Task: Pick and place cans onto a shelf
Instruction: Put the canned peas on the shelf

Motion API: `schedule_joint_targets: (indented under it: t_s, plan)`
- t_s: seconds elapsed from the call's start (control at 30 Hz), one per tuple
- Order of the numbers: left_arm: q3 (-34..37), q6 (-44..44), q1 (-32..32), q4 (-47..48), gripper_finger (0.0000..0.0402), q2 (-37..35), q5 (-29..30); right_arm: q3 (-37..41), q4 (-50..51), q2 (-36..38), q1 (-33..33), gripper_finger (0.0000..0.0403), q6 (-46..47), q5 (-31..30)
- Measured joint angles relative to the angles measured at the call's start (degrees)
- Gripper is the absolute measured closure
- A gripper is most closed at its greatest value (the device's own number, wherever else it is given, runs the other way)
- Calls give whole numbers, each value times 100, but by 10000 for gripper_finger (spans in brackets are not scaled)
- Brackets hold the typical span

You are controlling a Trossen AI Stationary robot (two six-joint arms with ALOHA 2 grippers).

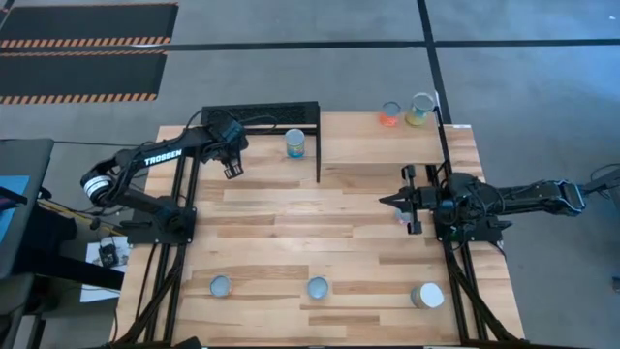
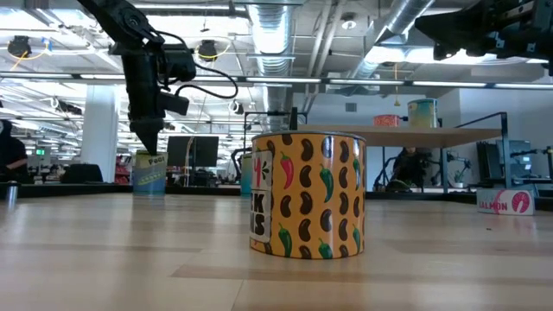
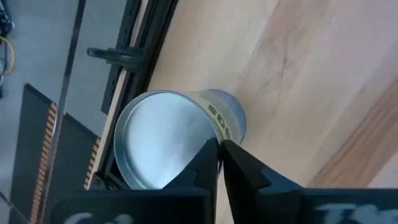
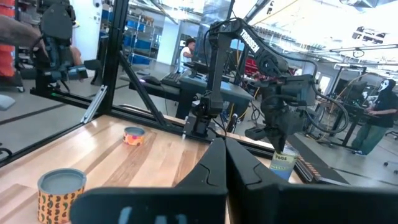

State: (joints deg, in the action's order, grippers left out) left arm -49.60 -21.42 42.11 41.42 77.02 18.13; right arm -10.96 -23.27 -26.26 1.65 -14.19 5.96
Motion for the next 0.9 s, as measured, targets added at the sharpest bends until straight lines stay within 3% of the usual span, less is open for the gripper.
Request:
schedule_joint_targets:
  t_s: [0.2, 0.33, 0.53, 0.73, 0.9]
  plan:
    - [-99, -2, -62, 266, 401, -384, -821, 0, 0, 0, 0, 396, 14, 0]
    - [-112, 200, -426, 295, 401, -613, -994, 0, 0, 0, 0, 396, 15, 0]
    - [-114, 719, -1633, -32, 401, -659, -1239, 0, -44, -2, 0, 396, 13, 0]
    - [-121, 1371, -3107, -1161, 401, -659, -1230, 0, -80, -2, 0, 396, 13, 0]
    - [-172, 1816, -3816, -1937, 402, -530, -1189, 0, -86, -2, 0, 396, 11, 0]
